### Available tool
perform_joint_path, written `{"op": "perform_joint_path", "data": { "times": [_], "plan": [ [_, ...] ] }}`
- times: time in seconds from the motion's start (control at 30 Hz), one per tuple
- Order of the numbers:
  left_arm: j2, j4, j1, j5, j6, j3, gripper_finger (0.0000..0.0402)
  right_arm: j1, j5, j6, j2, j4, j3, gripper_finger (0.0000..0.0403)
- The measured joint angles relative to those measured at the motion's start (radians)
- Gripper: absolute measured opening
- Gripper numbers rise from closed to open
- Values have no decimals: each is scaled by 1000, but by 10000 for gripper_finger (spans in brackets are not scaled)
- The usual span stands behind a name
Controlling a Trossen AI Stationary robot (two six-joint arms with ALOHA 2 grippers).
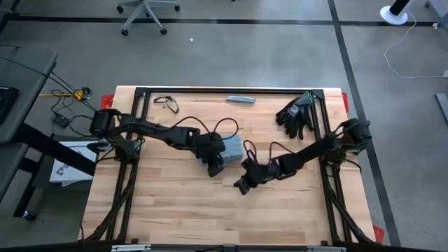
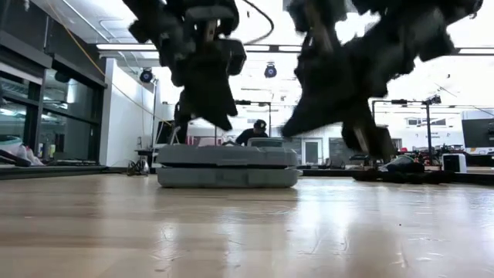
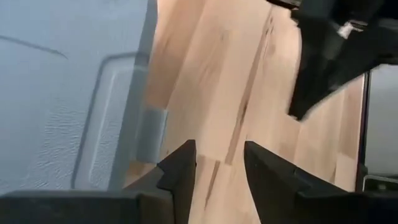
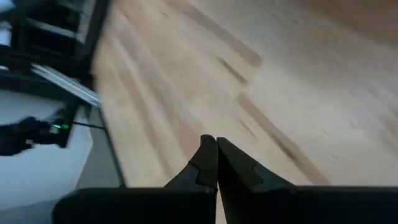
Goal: Prefit tool cases
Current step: Close the gray prefit tool case
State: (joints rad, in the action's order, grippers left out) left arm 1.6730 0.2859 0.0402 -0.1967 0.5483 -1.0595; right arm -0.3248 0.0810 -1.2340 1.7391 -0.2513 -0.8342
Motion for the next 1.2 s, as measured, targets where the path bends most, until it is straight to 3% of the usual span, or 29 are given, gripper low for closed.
{"op": "perform_joint_path", "data": {
  "times": [0.23, 0.33, 0.57, 0.77, 1.0, 1.2],
  "plan": [
    [-127, 114, 39, 312, 52, -2, 116, 99, 71, 100, -123, 90, -1, 0],
    [-141, 208, 7, 367, 52, -2, 110, 191, 37, 170, -138, 116, -1, 0],
    [-140, 86, -96, 244, 40, 155, 86, 398, -112, 296, -97, 147, -1, 0],
    [-142, -37, -149, 204, 49, 268, 67, 476, -154, 353, -64, 234, -1, 0],
    [-120, -165, -166, 173, 44, 289, 52, 405, -183, 353, -55, 278, -6, 0],
    [-5, -343, -114, 98, 145, 285, 48, 278, -162, 267, -55, 313, -4, 0]
  ]
}}
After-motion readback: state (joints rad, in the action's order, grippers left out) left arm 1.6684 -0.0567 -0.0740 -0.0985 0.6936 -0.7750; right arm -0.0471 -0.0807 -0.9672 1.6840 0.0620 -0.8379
